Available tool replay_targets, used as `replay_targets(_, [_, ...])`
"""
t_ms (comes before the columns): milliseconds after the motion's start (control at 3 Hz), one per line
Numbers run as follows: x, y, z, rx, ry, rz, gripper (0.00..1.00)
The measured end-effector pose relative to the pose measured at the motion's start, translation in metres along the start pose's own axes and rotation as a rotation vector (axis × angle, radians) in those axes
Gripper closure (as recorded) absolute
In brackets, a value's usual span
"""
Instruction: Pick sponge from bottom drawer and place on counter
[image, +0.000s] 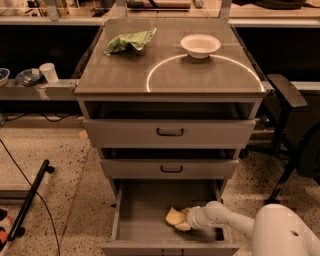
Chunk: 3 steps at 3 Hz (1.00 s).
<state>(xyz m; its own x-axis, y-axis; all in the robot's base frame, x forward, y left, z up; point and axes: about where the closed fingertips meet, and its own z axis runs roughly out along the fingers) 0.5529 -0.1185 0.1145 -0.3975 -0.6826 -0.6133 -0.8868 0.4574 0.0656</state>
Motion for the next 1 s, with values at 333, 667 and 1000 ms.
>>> replay_targets(333, [-0.017, 0.004, -0.025, 0.032, -0.079, -0.035, 0.94])
replay_targets(667, [-0.059, -0.012, -0.089, 0.166, -0.186, -0.154, 1.0])
replay_targets(1000, [-0.137, -0.009, -0.198, 0.327, -0.281, -0.395, 1.0])
